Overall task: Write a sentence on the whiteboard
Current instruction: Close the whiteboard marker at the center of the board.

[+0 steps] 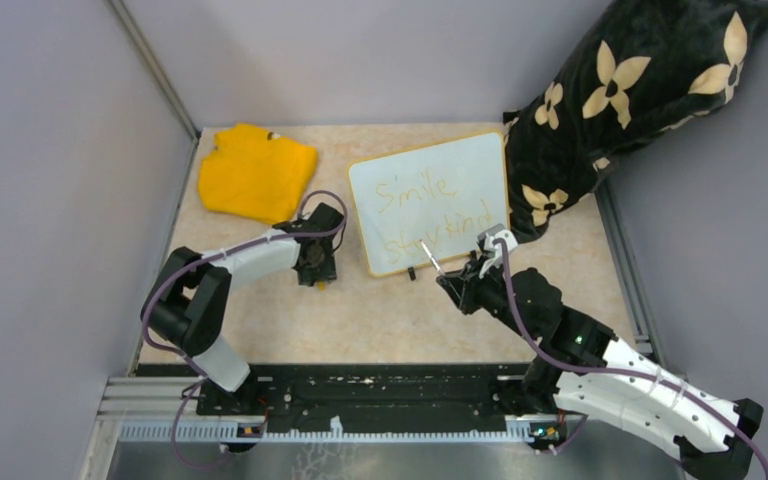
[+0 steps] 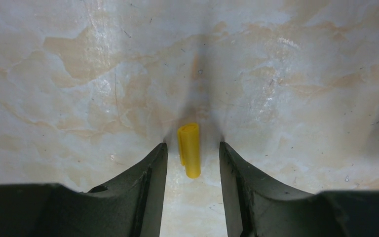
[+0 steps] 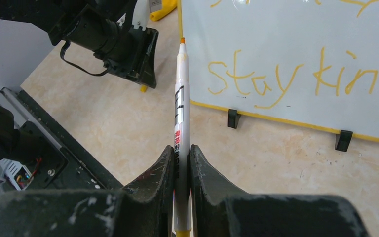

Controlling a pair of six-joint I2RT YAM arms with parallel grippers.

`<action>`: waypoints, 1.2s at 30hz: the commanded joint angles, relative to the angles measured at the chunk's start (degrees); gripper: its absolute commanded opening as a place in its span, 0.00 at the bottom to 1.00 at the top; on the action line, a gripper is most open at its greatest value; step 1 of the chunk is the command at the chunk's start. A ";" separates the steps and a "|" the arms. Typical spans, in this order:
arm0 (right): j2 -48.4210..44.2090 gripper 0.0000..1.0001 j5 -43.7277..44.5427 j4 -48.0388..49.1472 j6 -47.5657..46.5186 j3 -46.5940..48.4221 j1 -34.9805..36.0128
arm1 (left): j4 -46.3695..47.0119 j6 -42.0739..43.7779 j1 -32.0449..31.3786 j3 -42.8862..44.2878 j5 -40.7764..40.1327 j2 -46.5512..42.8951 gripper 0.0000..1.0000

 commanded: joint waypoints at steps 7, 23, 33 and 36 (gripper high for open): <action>-1.67 0.00 2.44 1.38 -0.69 2.58 0.59 | 0.50 -2.16 -0.35 -4.99 0.48 3.79 0.43; -1.46 0.00 2.85 1.36 -0.86 2.46 0.57 | 2.74 -0.98 -0.34 -8.35 1.96 1.30 0.16; -1.02 0.00 2.88 0.23 -0.89 3.75 0.59 | -0.31 -2.11 -0.24 -8.47 0.62 -8.38 0.00; -0.55 0.00 3.14 -0.01 -1.36 4.99 0.55 | -3.93 -0.86 -0.26 -5.00 -0.82 -15.42 0.00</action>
